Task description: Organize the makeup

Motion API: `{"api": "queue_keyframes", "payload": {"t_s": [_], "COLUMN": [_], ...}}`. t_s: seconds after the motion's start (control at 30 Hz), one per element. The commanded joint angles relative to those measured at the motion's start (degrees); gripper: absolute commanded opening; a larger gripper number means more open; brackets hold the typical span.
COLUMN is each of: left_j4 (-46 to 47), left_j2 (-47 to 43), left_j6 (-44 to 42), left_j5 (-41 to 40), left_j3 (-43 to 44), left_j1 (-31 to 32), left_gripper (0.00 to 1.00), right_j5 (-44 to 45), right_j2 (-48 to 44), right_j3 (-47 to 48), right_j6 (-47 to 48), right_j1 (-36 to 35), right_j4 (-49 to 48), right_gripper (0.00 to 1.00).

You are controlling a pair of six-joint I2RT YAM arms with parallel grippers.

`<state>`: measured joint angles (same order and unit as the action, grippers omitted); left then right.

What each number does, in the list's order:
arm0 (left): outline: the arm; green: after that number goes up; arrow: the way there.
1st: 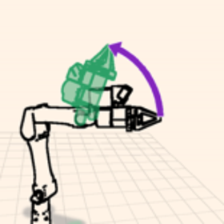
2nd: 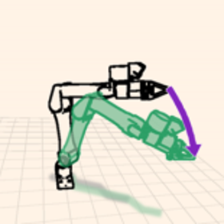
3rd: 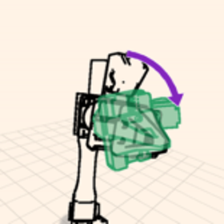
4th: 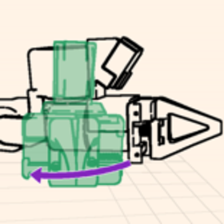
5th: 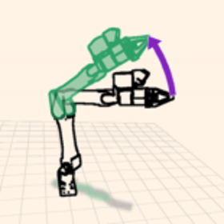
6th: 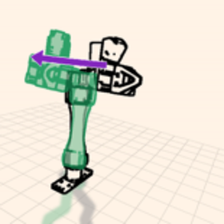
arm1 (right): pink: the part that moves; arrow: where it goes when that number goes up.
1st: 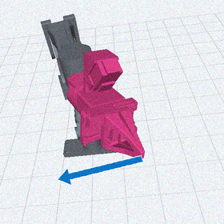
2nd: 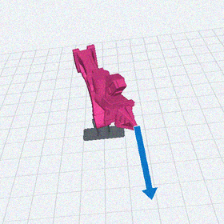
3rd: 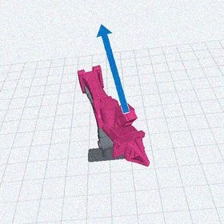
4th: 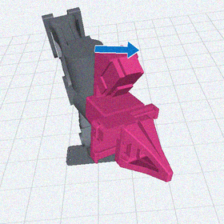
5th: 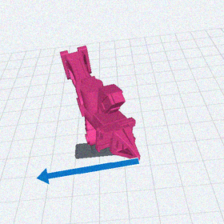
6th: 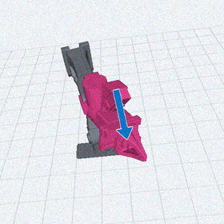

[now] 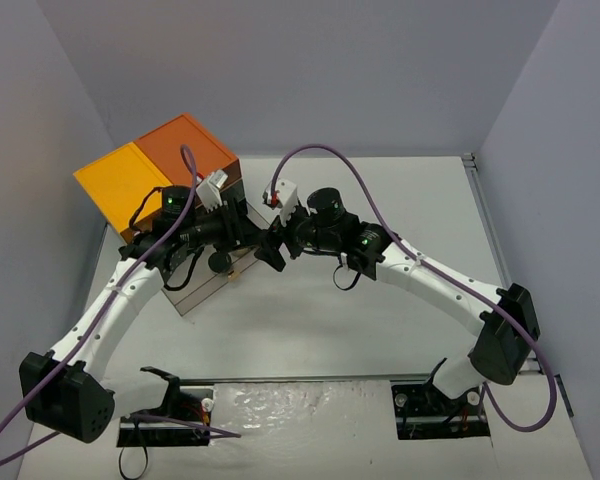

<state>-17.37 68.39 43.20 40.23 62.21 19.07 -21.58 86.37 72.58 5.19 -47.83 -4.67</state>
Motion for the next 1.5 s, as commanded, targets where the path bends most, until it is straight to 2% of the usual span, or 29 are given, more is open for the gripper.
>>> {"api": "queue_keyframes", "payload": {"t_s": [0.0,0.07,0.27,0.5,0.63,0.9,1.03,1.3,1.47], "left_j4": [2.24,1.22,4.54,14.34,22.20,26.53,26.76,35.30,36.85], "left_j2": [-2.94,-3.64,-8.40,-14.01,-14.16,-13.51,-12.60,-7.91,-5.10], "left_j6": [-0.31,-0.78,4.09,13.89,19.34,22.11,22.62,27.50,28.83], "left_j5": [-3.02,-5.56,-16.73,-30.44,-34.57,-46.76,-48.48,-48.75,-49.63], "left_j3": [0.48,-0.05,-6.84,-20.42,-26.31,-29.43,-30.29,-36.75,-37.60], "left_j1": [-0.07,-0.39,-3.87,-6.83,-7.29,-8.15,-9.55,-12.63,-13.05], "left_gripper": [0.02,0.02,0.02,0.02,0.02,0.04,0.06,0.08,0.10], "right_j5": [-0.58,-0.23,0.13,-0.35,0.73,1.63,3.01,4.60,5.10], "right_j2": [-2.71,-3.23,-7.36,-14.40,-17.52,-23.57,-25.52,-28.34,-28.96], "right_j3": [1.67,1.07,-3.62,-10.84,-14.02,-19.57,-21.05,-21.77,-22.02], "right_j6": [-0.36,-0.41,-1.69,-3.34,-3.35,-4.37,-4.49,-4.57,-4.58], "right_j1": [-0.01,0.30,3.06,8.67,9.69,9.78,9.87,10.38,10.55], "right_j4": [-5.49,-5.36,-4.98,-5.02,-5.00,-6.26,-6.49,-6.15,-5.63], "right_gripper": [0.92,1.00,1.00,1.00,1.00,1.00,1.00,1.00,1.00]}}
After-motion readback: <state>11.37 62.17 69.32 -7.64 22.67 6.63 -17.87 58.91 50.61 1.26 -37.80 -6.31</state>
